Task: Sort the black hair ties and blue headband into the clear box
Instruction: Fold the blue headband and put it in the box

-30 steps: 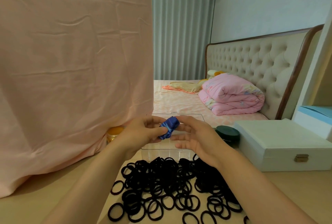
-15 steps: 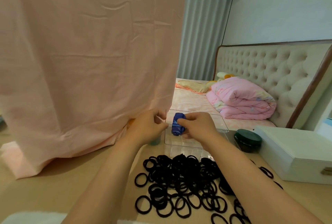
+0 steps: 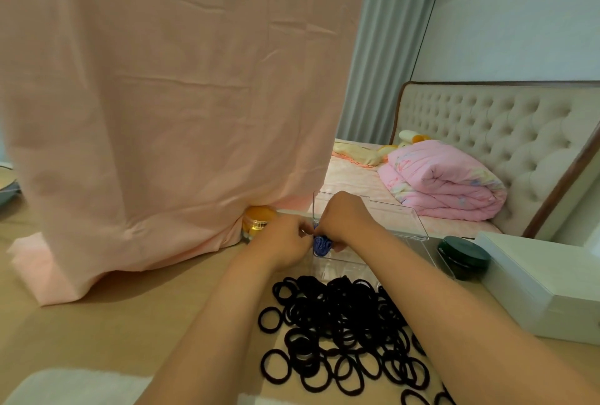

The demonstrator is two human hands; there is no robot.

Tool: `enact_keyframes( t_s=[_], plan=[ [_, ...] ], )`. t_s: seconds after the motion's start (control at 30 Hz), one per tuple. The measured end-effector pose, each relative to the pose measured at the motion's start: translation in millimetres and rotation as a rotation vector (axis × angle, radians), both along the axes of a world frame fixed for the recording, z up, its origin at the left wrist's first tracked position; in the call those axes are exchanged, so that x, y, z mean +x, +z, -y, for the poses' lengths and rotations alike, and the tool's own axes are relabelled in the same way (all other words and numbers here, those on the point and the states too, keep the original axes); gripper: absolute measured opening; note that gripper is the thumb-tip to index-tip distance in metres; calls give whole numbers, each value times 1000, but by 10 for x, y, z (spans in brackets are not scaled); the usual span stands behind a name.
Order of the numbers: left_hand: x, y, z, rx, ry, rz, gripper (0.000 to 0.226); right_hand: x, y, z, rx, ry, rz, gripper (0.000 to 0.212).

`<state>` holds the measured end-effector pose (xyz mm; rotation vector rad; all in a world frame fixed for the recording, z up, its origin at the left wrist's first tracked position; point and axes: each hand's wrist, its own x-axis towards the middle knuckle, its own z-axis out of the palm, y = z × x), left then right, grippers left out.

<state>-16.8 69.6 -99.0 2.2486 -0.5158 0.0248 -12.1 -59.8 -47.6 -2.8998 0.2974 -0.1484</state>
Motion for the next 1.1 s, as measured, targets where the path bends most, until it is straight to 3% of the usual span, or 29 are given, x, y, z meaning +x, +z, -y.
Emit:
enact_keyframes(
  t_s=[0.23, 0.5, 0.67, 0.87, 1.1],
  plan=[
    [-34, 21, 6, -53, 19, 6, 16, -223, -45, 220, 275, 107, 77, 29],
    [-83, 57, 5, 6, -8, 40, 9, -533, -210, 231, 193, 294, 54, 33],
    [-113, 112, -14, 145, -75, 39, 7, -583, -221, 329, -147, 352, 170, 35],
    [-175, 247, -7, 286, -69, 120, 16, -638, -212, 392, -126, 431, 159, 53],
    [-217, 287, -55, 265, -69, 91, 15, -636, -312, 449, -232, 519, 108, 36]
  ],
)
